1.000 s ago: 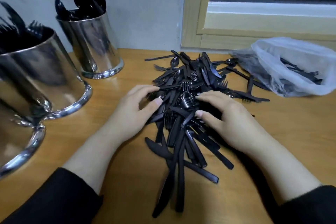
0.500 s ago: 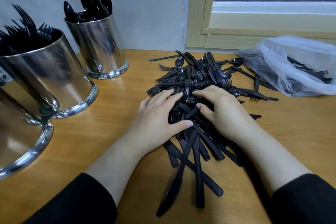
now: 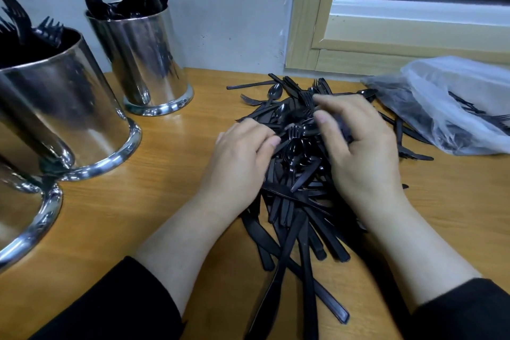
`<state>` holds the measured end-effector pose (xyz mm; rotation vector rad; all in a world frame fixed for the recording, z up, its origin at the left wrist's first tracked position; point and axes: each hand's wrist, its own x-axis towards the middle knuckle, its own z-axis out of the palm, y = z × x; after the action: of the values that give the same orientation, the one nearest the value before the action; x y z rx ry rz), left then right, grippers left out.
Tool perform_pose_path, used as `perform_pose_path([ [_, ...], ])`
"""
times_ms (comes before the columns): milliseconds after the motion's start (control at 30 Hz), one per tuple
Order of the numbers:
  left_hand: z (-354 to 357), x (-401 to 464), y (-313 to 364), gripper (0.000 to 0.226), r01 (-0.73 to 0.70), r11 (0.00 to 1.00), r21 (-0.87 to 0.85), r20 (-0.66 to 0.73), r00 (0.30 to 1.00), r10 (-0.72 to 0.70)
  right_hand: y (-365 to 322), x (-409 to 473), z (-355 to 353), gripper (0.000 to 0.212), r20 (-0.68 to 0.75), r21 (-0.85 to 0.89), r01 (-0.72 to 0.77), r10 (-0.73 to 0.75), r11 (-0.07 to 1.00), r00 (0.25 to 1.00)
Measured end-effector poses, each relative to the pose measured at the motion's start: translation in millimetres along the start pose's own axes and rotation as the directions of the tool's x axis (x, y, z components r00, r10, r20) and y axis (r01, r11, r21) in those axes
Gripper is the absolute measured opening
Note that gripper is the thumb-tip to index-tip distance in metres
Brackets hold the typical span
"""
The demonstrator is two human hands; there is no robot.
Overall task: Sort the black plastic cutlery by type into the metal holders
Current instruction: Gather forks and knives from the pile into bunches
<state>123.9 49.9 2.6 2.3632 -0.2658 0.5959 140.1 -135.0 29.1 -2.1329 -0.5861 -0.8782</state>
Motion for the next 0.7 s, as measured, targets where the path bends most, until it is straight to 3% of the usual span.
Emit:
perform_pose_path([
  [100,-15,3,0,0.021,0.203,0.975,-0.095,-0.025,0.978,-0.206,11,-3,-4,0.021,0.046,-0.048,-0.146,0.148,0.988,0.988],
  [267,-19,0,-4,0.025,0.339,0.919,-0.202,-0.036,0.935,-0.353,17,-9,-12,0.015,0.347,-0.112,-0.152,0.182,0.982,0.920],
  [400,-24,3,-4,0.022,0.349,0.882,-0.317,-0.041,0.924,-0.381,17,-10,-14,0.018,0.345,-0.147,-0.152,0.194,0.977,0.918],
  [533,-23,2,-7,0.022,0.339,0.902,-0.269,-0.012,0.935,-0.355,15,-1,0,0.032,0.385,-0.233,-0.143,0.226,0.962,0.895],
  [700,-22,2,-9,0.023,0.358,0.892,-0.277,-0.020,0.926,-0.377,10,15,24,0.050,0.507,-0.477,-0.056,0.327,0.877,0.798],
])
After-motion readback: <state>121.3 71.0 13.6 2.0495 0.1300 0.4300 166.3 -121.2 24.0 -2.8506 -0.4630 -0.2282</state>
